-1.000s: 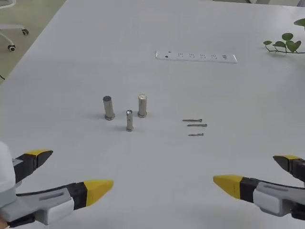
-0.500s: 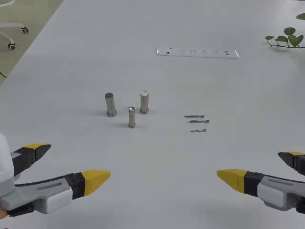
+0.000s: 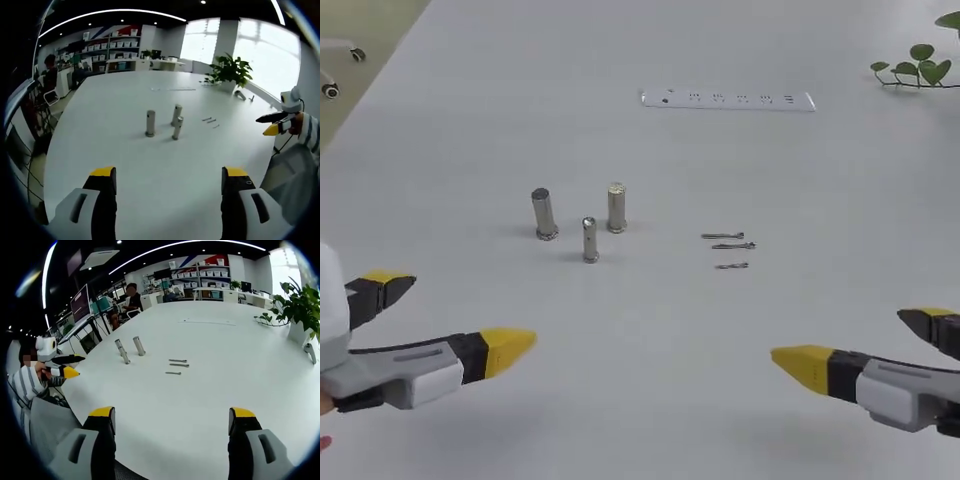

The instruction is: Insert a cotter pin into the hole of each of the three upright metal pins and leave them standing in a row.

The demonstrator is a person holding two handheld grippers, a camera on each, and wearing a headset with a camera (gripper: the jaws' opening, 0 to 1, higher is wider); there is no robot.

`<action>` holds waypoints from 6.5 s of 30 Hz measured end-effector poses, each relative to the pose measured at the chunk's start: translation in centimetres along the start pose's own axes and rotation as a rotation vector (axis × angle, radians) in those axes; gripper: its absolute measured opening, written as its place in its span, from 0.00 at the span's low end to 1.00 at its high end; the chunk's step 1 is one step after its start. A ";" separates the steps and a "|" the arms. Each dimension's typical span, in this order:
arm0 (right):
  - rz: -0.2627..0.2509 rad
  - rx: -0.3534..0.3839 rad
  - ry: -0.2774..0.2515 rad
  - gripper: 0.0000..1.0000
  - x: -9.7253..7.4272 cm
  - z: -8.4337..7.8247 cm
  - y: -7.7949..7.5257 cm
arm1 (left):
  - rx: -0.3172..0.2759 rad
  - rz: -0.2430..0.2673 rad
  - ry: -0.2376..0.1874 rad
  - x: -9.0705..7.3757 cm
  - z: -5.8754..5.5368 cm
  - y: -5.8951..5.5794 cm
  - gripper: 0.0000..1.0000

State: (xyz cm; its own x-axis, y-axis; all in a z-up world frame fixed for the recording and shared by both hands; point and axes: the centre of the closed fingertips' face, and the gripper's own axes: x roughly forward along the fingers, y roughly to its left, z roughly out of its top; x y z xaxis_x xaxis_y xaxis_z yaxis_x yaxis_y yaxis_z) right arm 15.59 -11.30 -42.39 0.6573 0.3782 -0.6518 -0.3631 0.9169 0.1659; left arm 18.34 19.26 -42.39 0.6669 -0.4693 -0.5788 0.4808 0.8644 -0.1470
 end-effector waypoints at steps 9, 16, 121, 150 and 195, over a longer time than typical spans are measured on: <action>-0.013 0.012 0.003 0.92 -0.2 -0.1 -0.4 | 0.024 -0.006 0.012 1.5 1.0 1.1 0.80; -0.021 0.020 0.005 0.92 -0.2 -0.1 -0.6 | 0.016 -0.016 0.007 2.7 1.9 2.1 0.75; -0.048 0.056 0.034 0.91 0.2 -0.6 -1.1 | 0.193 -0.127 -0.007 11.1 5.4 2.7 0.09; -0.029 0.016 0.014 0.91 -1.3 -0.9 1.2 | 0.370 -0.338 -0.053 5.5 4.5 -8.4 0.09; -0.036 -0.042 -0.042 0.95 -0.8 -0.5 1.4 | 0.435 -0.454 0.042 8.2 -1.6 -16.0 0.09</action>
State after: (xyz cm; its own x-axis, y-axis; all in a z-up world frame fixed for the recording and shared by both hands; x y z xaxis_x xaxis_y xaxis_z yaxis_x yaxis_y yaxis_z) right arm 14.26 -10.37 -42.00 0.6975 0.3505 -0.6250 -0.3654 0.9242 0.1105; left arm 15.18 1.85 -46.01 0.3229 -0.7572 -0.5677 0.9042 0.4241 -0.0514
